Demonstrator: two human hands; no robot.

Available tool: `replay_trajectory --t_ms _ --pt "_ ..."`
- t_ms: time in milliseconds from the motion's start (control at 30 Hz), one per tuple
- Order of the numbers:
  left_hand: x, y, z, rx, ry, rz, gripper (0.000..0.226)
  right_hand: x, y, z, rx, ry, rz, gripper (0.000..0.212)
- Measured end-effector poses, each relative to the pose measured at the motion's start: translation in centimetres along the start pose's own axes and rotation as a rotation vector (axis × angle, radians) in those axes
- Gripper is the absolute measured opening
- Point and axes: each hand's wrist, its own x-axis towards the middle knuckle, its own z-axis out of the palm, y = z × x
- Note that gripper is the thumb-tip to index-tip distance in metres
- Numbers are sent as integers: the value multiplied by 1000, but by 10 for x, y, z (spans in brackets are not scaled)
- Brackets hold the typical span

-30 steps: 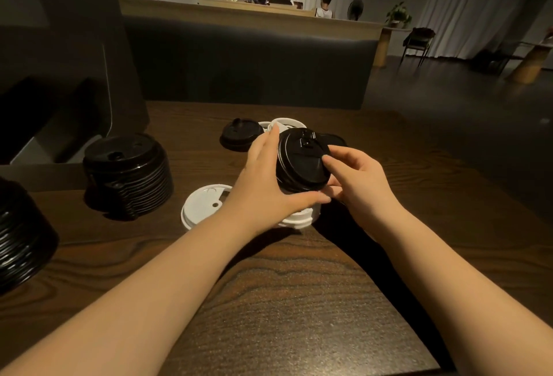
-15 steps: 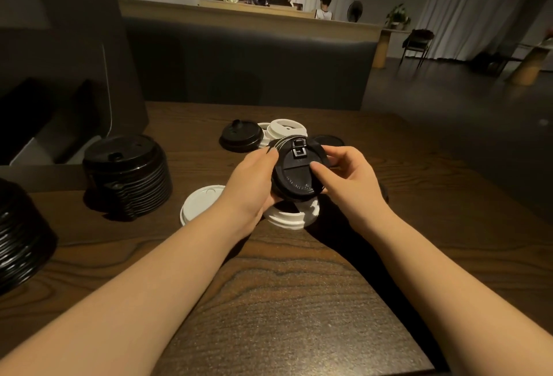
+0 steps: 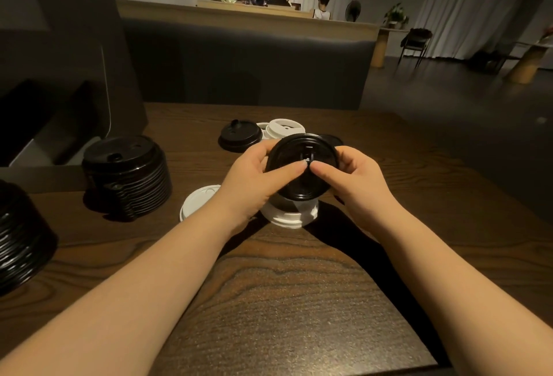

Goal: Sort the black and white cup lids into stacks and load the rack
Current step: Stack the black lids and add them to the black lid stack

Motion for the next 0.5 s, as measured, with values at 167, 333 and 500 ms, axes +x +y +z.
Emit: replay_trajectory --t_ms 167,333,500 --pt "3 -5 -3 23 31 2 31 2 2 1 222 -71 126 26" --pt "10 -2 -18 -20 183 -14 19 10 1 -12 -42 188 65 28" --pt "18 -7 -33 -57 352 -22 24 21 8 -46 -550 254 262 36"
